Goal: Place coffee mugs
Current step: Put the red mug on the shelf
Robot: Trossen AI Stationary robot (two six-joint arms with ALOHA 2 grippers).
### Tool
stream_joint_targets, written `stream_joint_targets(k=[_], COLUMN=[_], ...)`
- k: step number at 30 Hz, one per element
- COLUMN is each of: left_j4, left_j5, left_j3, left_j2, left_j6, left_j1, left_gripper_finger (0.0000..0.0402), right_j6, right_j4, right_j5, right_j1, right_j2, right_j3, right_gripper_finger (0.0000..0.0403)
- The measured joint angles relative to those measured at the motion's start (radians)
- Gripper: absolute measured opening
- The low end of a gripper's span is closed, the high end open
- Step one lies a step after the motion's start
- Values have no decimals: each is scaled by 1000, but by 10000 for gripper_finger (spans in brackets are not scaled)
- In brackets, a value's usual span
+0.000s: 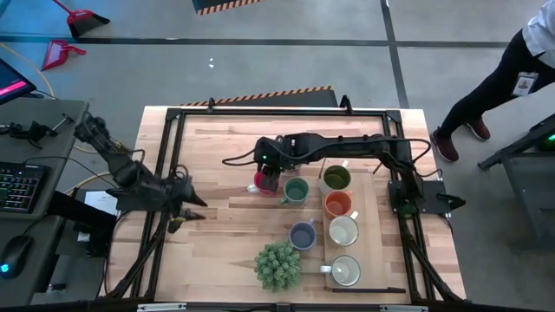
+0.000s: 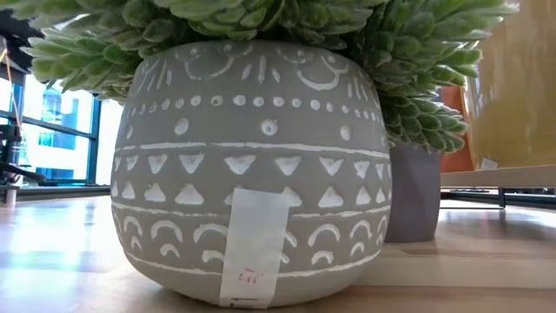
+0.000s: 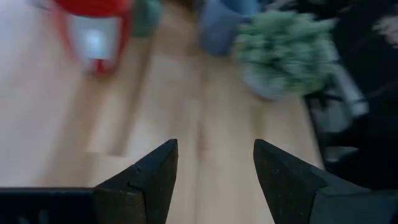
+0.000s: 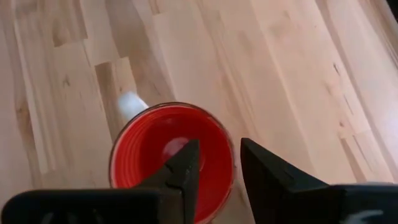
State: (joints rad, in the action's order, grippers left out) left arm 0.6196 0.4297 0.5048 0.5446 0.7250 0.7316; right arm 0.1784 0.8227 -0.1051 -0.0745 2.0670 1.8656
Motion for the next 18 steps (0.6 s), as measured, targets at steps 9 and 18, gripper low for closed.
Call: stream_joint_targets(k=[9, 18], left_j4=[-184, -381], left_j5=[180, 198], left_j3=[-54, -54], left_j2=[144, 409], left_j6=[-37, -181], left_j1=[168, 140], left_gripper_finger=[197, 197], right_j6=[4, 4], right_j4=[18, 37], right_j5=[36, 40], right_j1=[-23, -21], right_j2=[5, 30], right_j3=[0, 0], right_gripper_finger=[94, 94])
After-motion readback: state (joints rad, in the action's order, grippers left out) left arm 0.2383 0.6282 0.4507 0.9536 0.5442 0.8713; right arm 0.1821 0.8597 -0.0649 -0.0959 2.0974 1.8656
